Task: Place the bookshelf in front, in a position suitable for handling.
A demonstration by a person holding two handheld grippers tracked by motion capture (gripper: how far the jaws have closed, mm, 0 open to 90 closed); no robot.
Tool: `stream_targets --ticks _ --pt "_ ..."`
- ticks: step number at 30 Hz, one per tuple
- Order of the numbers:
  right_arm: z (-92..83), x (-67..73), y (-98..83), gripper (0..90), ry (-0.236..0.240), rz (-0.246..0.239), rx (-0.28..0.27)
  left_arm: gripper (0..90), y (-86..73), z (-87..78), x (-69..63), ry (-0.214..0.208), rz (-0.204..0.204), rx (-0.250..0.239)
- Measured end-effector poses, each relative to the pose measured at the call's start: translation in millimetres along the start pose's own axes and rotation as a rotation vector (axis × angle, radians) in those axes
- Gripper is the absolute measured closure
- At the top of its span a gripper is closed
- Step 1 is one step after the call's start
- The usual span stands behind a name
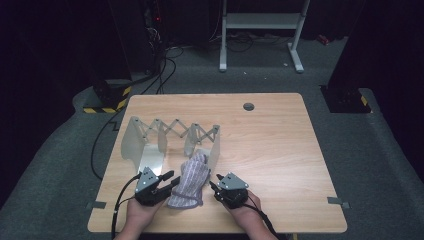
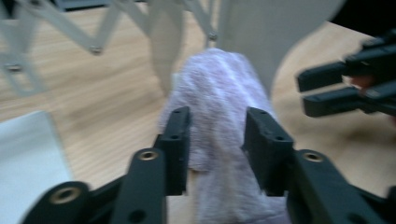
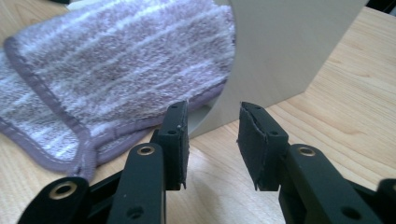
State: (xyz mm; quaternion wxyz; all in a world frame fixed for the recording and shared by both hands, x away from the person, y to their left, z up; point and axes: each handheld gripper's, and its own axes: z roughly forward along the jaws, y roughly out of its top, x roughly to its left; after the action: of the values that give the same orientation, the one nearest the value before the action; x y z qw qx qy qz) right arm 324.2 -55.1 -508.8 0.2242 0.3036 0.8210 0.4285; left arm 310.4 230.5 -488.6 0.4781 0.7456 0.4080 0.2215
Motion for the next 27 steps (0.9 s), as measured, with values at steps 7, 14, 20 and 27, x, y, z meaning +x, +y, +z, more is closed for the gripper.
stream_targets --ticks 7,14,20,27 --pt "3.0 4.9 -0.1 71.7 0.019 -0.019 0.008 71.3 -17.3 19.7 14.4 0.044 0.012 0.184" --pt "3.3 4.2 -0.5 72.2 0.023 -0.017 0.014 71.5 -17.8 27.8 -11.9 -0.032 0.096 0.205" --pt "6.0 2.9 -2.1 72.5 0.017 -0.018 0.028 69.4 -19.0 30.1 -31.6 -0.126 0.149 0.213" --pt "8.8 0.2 -4.0 72.0 0.016 -0.015 0.05 65.1 -21.8 31.8 -54.3 -0.215 0.218 0.208"
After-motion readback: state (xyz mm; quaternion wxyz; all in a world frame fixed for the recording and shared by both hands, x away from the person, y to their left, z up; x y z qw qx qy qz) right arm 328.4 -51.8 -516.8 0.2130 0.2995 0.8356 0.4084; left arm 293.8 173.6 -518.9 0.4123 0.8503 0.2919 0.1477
